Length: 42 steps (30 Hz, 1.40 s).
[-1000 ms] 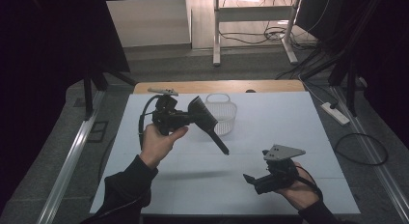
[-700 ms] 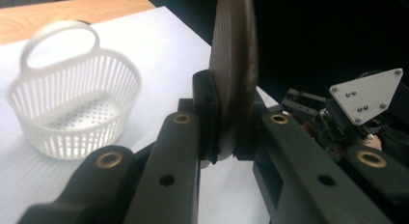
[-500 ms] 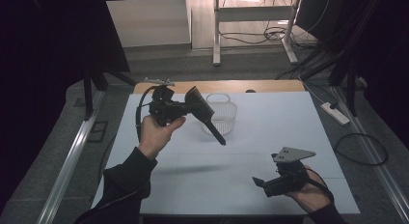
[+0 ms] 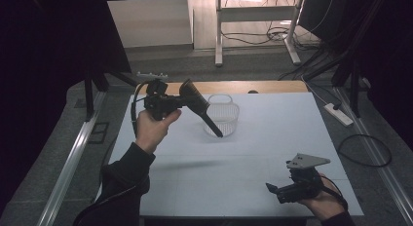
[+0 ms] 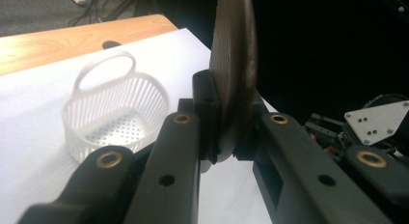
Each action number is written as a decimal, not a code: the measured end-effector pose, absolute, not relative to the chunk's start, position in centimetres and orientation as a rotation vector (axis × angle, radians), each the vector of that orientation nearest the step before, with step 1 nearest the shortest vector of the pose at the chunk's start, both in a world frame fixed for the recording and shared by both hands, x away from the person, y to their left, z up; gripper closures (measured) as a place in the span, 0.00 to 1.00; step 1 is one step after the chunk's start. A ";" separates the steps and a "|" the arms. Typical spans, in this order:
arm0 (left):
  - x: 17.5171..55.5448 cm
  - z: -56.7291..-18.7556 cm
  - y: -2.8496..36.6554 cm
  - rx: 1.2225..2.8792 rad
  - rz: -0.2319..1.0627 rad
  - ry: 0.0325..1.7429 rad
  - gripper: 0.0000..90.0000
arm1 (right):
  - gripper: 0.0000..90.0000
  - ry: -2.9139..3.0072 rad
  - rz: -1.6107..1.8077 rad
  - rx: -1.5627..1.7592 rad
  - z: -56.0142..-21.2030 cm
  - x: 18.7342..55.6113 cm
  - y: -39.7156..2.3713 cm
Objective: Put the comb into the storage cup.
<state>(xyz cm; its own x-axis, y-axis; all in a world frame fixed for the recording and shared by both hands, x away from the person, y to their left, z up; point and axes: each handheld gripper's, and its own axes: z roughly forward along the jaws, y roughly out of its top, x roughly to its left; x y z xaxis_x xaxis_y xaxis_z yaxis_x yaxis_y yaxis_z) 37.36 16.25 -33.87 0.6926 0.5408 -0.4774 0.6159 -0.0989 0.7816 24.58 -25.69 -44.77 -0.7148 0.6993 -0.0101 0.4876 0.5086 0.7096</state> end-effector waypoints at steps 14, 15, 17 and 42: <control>38.4 -33.5 16.6 1.742 -0.066 0.934 0.92 | 0.00 2.417 0.934 1.124 -45.0 23.4 -28.2; 38.4 -33.5 16.5 1.742 -0.064 0.937 0.92 | 0.00 2.410 0.918 1.132 -45.0 23.4 -28.4; 38.6 -33.4 16.6 1.743 -0.059 0.941 0.92 | 0.00 2.403 0.889 1.150 -45.1 23.2 -28.8; 41.1 -33.6 16.5 1.692 0.003 0.997 0.93 | 0.01 2.333 0.894 1.210 -44.5 22.2 -30.1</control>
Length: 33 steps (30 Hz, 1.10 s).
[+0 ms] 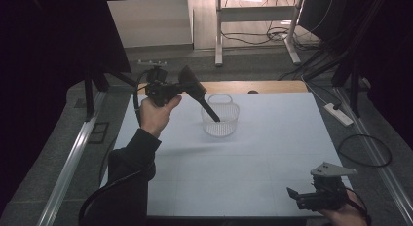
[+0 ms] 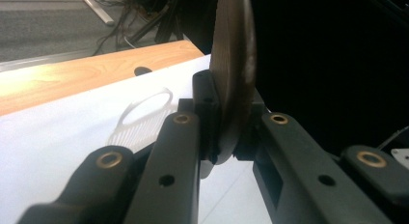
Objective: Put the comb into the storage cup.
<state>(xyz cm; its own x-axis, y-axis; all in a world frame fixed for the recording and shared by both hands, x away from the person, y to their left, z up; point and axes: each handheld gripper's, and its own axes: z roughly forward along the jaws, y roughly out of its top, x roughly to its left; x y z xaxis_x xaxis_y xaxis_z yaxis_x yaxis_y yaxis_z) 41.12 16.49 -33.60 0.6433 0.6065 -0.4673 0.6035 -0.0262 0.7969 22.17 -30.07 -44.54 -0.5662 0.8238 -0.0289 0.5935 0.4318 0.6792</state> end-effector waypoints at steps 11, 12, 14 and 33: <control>42.7 -35.0 15.7 1.683 0.029 1.031 0.92 | 0.01 2.339 0.887 1.206 -44.6 22.2 -30.0; 42.9 -35.2 15.6 1.682 0.027 1.034 0.93 | 0.01 2.342 0.888 1.206 -44.6 22.2 -30.0; 43.1 -35.6 15.4 1.676 0.030 1.041 0.92 | 0.02 2.342 0.888 1.204 -44.6 22.2 -30.0; 44.7 -39.3 12.4 1.656 0.017 1.071 0.93 | 0.03 2.348 0.887 1.190 -44.6 22.2 -30.1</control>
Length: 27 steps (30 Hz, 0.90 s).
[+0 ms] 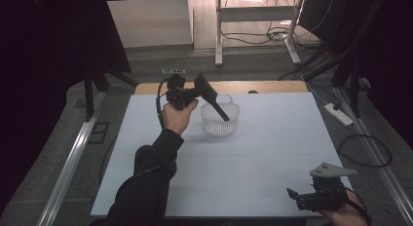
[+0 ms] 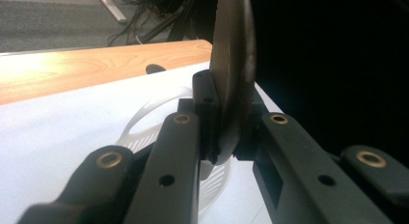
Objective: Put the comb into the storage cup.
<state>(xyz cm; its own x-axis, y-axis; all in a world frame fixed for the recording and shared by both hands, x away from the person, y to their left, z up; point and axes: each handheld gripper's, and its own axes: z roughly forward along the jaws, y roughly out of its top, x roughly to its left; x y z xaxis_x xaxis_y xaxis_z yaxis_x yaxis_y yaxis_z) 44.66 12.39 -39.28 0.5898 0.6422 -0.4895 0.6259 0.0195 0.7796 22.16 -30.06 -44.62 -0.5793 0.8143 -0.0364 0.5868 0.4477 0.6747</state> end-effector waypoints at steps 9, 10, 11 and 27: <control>44.9 -40.8 11.6 1.652 0.005 1.083 0.92 | 0.03 2.351 0.885 1.180 -44.6 22.1 -30.0; 44.9 -41.0 11.6 1.654 0.007 1.085 0.92 | 0.03 2.351 0.885 1.180 -44.6 22.1 -30.0; 45.1 -41.4 11.5 1.647 0.000 1.092 0.92 | 0.03 2.352 0.882 1.177 -44.6 22.1 -30.0; 45.4 -44.1 11.0 1.619 -0.036 1.130 0.92 | 0.04 2.368 0.872 1.152 -44.7 22.0 -29.8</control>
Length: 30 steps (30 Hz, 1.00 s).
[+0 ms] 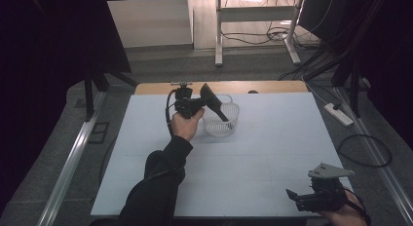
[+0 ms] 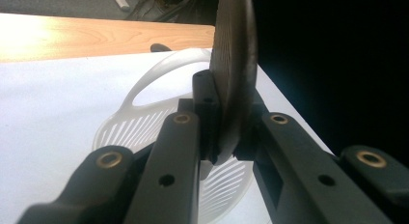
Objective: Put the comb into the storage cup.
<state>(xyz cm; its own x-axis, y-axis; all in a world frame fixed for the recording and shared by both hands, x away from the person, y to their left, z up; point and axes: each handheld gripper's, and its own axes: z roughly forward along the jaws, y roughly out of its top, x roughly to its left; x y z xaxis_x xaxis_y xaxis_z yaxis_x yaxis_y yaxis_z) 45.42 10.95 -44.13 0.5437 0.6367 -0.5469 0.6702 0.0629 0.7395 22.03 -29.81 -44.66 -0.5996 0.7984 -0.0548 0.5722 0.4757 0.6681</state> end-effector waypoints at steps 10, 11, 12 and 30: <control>45.5 -45.4 11.6 1.581 -0.064 1.157 0.92 | 0.04 2.378 0.850 1.137 -44.7 22.0 -29.7; 45.5 -45.6 11.7 1.570 -0.068 1.163 0.92 | 0.04 2.378 0.849 1.137 -44.7 22.0 -29.7; 45.5 -45.6 11.7 1.570 -0.068 1.163 0.92 | 0.04 2.380 0.847 1.137 -44.7 22.0 -29.6; 45.7 -47.3 13.4 1.538 -0.108 1.239 0.90 | 0.04 2.386 0.838 1.138 -44.8 22.1 -29.6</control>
<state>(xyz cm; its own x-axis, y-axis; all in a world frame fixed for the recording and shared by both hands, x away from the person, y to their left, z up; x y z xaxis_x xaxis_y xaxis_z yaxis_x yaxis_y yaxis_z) 45.75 13.41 -47.33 0.4479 0.6301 -0.6344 0.7302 0.1516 0.6662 22.10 -29.60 -44.78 -0.6077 0.7911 -0.0701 0.5735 0.4982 0.6503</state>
